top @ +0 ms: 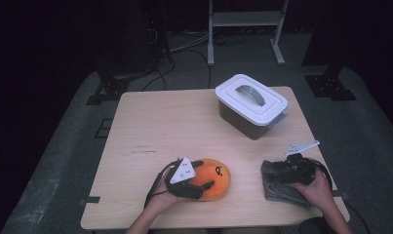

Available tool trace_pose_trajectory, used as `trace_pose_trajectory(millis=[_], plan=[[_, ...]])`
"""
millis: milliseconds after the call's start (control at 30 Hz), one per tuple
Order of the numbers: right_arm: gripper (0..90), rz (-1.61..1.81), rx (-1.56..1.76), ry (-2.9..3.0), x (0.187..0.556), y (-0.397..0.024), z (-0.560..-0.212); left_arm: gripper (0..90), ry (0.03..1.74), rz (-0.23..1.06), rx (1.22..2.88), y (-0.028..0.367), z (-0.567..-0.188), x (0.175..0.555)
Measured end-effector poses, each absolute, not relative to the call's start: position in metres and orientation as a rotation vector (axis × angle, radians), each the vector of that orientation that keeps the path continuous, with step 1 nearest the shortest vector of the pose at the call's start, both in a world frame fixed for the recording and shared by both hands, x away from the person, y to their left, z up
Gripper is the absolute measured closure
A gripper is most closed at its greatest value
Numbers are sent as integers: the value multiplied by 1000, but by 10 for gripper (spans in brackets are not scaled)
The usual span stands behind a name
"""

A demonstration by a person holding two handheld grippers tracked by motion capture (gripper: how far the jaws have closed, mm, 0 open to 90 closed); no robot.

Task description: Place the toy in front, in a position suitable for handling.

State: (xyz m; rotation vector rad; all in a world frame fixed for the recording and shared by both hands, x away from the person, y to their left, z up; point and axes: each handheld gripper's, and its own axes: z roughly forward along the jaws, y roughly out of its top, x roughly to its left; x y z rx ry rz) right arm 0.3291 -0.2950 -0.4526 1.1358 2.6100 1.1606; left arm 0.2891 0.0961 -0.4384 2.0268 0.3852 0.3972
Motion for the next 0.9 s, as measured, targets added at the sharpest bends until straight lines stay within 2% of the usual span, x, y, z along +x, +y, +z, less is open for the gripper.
trace_pose_trajectory(millis=[300, 467, 800, 900], plan=[[440, 1045, 1208, 2655, 333, -293, -463, 210, 388, 391, 2020, 95, -438, 290], [461, 1006, 1199, 2642, 332, -290, -463, 136, 407, 395, 2033, 95, -432, 290], [454, 925, 1194, 2629, 330, -283, -461, 134, 409, 405, 2027, 112, -418, 288], [484, 902, 1176, 2632, 330, -282, -461, 135, 419, 381, 2051, 123, -418, 288]])
